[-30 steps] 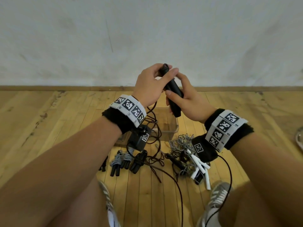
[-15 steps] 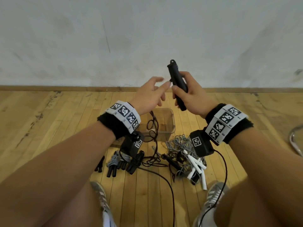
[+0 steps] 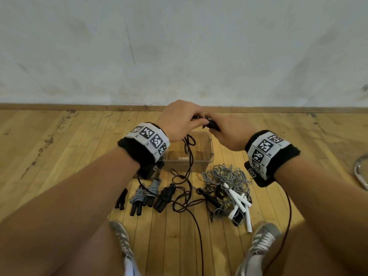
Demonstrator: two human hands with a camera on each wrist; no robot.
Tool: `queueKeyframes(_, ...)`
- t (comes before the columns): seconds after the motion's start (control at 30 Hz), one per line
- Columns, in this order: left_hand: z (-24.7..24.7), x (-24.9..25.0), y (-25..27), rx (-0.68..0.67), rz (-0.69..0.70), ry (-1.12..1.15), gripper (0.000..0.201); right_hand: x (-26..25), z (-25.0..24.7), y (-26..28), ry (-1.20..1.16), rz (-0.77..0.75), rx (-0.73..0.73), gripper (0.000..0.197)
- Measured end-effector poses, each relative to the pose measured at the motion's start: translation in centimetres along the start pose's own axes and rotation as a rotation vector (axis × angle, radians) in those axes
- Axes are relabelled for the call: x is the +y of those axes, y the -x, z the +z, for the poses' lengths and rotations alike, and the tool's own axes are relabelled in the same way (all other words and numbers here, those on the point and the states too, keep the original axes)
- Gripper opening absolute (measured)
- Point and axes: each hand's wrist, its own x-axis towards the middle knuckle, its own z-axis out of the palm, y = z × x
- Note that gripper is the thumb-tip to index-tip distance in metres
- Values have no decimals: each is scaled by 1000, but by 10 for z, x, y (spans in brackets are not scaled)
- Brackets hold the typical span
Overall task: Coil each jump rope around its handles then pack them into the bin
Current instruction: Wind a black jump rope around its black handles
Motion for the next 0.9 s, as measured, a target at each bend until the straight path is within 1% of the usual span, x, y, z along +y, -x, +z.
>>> queueKeyframes(0.07, -1, -5, 0, 46, -35, 82, 22, -2, 3, 2, 8, -59, -51, 40)
queueKeyframes(0.1, -3, -7, 0, 85, -73, 158, 28, -3, 3, 3, -12, -87, -60, 38)
queueKeyframes(0.17, -6, -13, -2, 125, -150, 309, 41, -2, 3, 2, -80, -127, -33, 40)
queueKeyframes(0.2, -8, -15, -3, 127, -183, 375, 43, -1, 2, 1, -111, -146, -5, 42)
queueKeyframes(0.27, -13, -19, -6, 90, -251, 524, 40, 3, 0, 0, -154, -195, 33, 43)
queueKeyframes(0.33, -17, -23, -9, 26, -306, 668, 39, 2, -2, 1, -206, -249, 33, 39)
queueKeyframes(0.47, -22, -20, -13, -66, -373, 898, 30, -7, -5, 3, -304, -342, 43, 21)
queueKeyframes(0.5, -24, -19, -13, -72, -383, 966, 28, -9, -5, 4, -355, -343, 56, 20)
queueKeyframes(0.53, -27, -19, -14, -85, -390, 1039, 27, -10, -6, 4, -416, -333, 70, 22)
queueKeyframes(0.6, -27, -22, -16, -128, -415, 1199, 27, -11, -8, 4, -546, -289, 88, 23)
queueKeyframes(0.63, -25, -24, -16, -125, -433, 1261, 30, -12, -10, 4, -614, -273, 100, 23)
queueKeyframes(0.67, -22, -24, -16, -94, -453, 1303, 33, -12, -12, 4, -679, -261, 114, 23)
queueKeyframes(0.73, -14, -18, -17, 6, -481, 1316, 34, -12, -12, 3, -763, -243, 128, 18)
queueKeyframes(0.8, -7, -11, -16, 84, -476, 1207, 34, -13, -12, 3, -806, -225, 124, 14)
queueKeyframes(0.87, -1, -7, -14, 122, -459, 1064, 31, -16, -12, 4, -843, -187, 142, 10)
queueKeyframes(0.9, 2, -6, -12, 125, -446, 1003, 29, -16, -13, 4, -866, -146, 174, 10)
